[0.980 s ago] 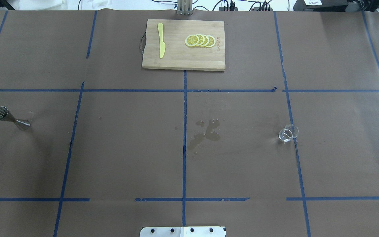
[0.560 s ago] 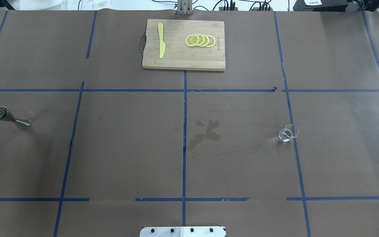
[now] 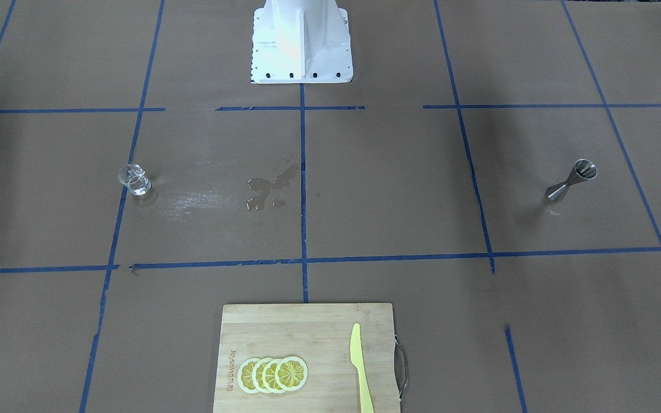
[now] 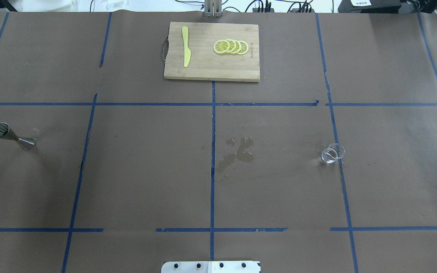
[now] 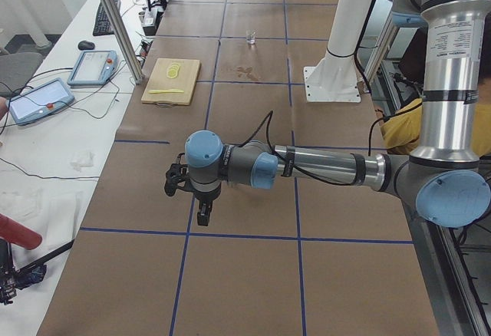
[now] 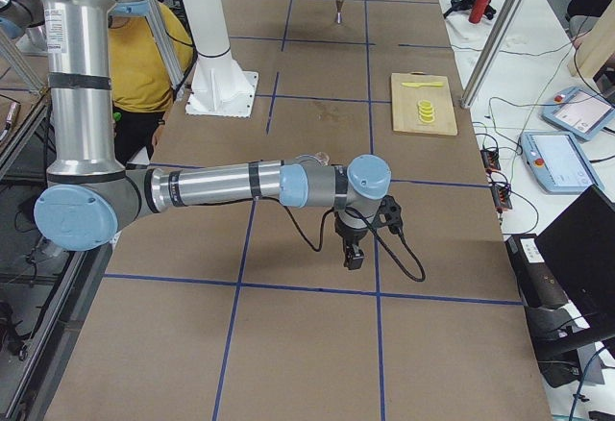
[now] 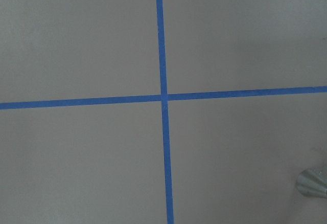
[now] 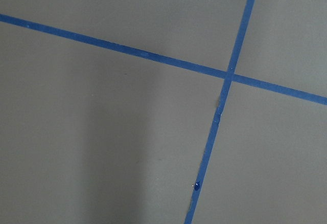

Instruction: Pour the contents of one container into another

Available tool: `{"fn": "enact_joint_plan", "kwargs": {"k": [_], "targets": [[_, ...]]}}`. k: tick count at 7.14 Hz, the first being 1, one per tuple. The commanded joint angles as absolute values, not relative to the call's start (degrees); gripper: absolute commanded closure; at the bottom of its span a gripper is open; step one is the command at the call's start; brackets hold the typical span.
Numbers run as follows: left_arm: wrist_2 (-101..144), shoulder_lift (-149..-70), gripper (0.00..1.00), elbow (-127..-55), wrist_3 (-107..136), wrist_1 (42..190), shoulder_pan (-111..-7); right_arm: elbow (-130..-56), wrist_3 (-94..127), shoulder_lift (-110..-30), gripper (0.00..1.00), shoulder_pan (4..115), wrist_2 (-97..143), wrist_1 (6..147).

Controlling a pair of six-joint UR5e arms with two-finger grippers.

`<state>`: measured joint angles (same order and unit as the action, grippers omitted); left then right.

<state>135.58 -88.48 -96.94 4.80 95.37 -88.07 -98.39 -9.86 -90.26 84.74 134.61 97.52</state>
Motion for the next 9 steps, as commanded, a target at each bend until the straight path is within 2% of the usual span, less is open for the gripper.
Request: {"fn": "enact_joint_plan", "kwargs": {"k": [1,9], "targets": [[135.2,-88.5,0.0,-97.3,4.5,95.6,-88.0,-99.1,-9.9,-90.8,0.0,84.6,134.5,97.4],[134.8,-87.6,0.0,-95.5,4.5,95.3,-88.1,-99.6,-10.1,-91.4,0.0,83.7,133.6,97.3]]}}
